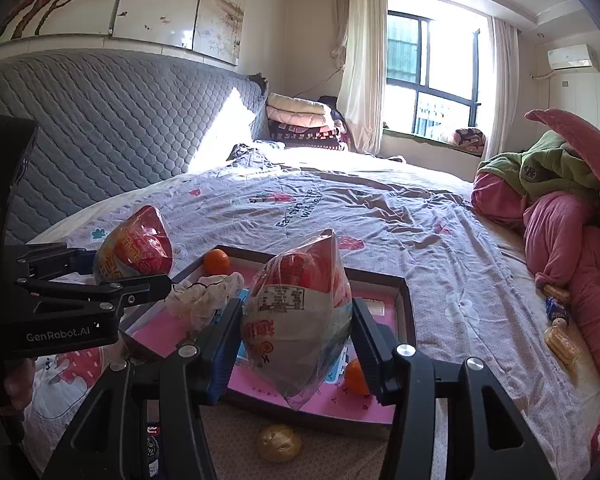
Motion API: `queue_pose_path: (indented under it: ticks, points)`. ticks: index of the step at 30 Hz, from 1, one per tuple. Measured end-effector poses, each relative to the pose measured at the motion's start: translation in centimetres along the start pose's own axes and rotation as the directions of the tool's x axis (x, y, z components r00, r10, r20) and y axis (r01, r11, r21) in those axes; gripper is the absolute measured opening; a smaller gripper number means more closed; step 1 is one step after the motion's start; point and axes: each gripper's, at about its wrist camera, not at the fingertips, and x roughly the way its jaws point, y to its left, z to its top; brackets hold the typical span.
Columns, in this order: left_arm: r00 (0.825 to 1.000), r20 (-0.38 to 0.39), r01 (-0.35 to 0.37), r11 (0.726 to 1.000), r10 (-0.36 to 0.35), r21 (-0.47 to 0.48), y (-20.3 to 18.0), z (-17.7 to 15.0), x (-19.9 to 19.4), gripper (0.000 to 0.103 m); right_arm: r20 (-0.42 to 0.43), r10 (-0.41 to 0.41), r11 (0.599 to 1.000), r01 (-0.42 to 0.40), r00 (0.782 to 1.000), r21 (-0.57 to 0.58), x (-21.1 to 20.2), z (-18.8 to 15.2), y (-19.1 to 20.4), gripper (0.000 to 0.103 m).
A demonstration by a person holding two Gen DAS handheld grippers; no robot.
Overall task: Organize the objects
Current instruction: 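Lift both held candy eggs and carry them over the tray, then lower the blue-white egg with the left gripper while the right gripper lowers the red egg into the tray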
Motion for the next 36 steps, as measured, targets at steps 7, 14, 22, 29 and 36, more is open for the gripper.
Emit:
queue_pose_path:
  ticks: [7, 14, 22, 29, 36]
  points:
    - [1.000, 0.022, -0.017, 1.000, 0.018, -0.018, 1.1, 1.3, 0.2, 0.060, 0.020, -0.013, 1.000, 0.013, 1.000, -0.003, 0.5, 1.1, -0.6, 0.053]
    - [0.999, 0.025, -0.035, 0.999, 0.035, -0.023, 1.8, 2.1, 1.1, 0.060, 0.032, -0.020, 1.000, 0.020, 0.999, -0.012, 1.1, 2.2, -1.3, 0.053]
    - [0.998, 0.026, -0.056, 0.998, 0.056, -0.023, 2.6, 2.7, 2.2, 0.060, 0.049, -0.046, 0.999, 0.047, 0.998, -0.010, 1.9, 3.8, -2.8, 0.053]
    - [0.998, -0.002, -0.061, 0.998, 0.061, -0.028, 2.9, 2.0, 3.7, 0.060, 0.000, -0.052, 0.999, 0.052, 0.999, 0.014, 3.5, 2.8, -3.9, 0.053]
    - [0.998, -0.029, -0.059, 0.998, 0.058, -0.021, 2.5, 1.0, 4.7, 0.060, -0.042, -0.027, 1.000, 0.027, 0.999, 0.004, 4.7, 1.6, -3.1, 0.053]
